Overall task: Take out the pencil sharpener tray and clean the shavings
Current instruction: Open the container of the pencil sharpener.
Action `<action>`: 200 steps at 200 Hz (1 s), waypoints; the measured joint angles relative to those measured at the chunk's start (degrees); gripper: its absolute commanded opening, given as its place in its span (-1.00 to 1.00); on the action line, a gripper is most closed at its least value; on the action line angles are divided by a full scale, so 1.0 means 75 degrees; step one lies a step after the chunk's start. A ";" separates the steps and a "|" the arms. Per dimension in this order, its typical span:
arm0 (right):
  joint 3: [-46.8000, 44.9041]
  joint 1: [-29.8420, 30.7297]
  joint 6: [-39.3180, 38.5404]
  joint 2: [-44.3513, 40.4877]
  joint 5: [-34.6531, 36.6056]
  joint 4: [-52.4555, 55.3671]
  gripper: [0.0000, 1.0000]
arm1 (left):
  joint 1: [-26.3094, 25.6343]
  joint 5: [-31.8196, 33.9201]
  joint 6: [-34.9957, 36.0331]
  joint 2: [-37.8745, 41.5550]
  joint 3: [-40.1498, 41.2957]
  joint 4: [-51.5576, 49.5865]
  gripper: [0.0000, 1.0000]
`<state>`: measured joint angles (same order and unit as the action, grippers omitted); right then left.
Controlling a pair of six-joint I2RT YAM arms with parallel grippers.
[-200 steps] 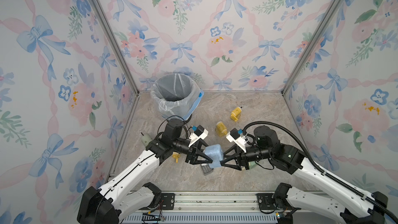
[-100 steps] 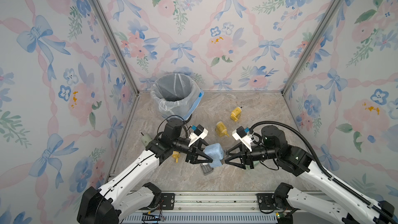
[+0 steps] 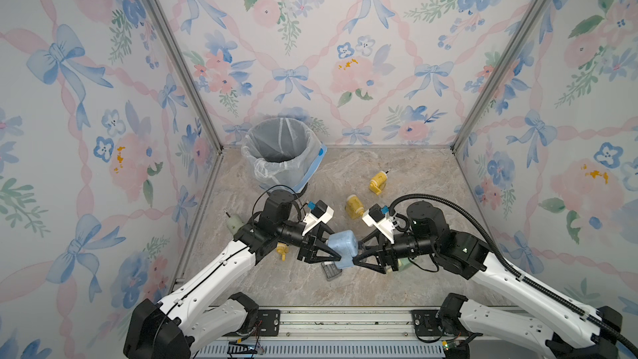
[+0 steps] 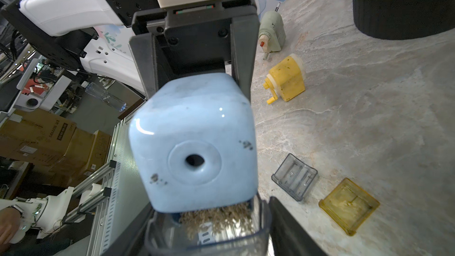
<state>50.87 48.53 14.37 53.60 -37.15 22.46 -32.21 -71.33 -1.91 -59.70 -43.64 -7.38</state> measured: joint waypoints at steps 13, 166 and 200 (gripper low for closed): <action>0.0015 0.0003 -0.0082 -0.0017 0.0061 0.0044 0.03 | 0.0003 0.0012 -0.0032 0.0000 0.0000 -0.0009 -1.00; 0.0711 -0.1227 -0.0172 -0.0414 -0.0391 0.0466 -0.09 | 0.0641 0.0428 -0.0096 0.0947 -0.0003 0.0000 -1.00; 0.0985 -0.1332 -0.0175 -0.0259 -0.0574 0.0463 -0.11 | 0.0965 0.0979 -0.0239 0.1463 -0.0003 0.0000 -1.00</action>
<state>58.26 38.54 13.06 51.66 -41.45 25.93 -24.97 -63.99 -3.70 -48.73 -43.66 -7.38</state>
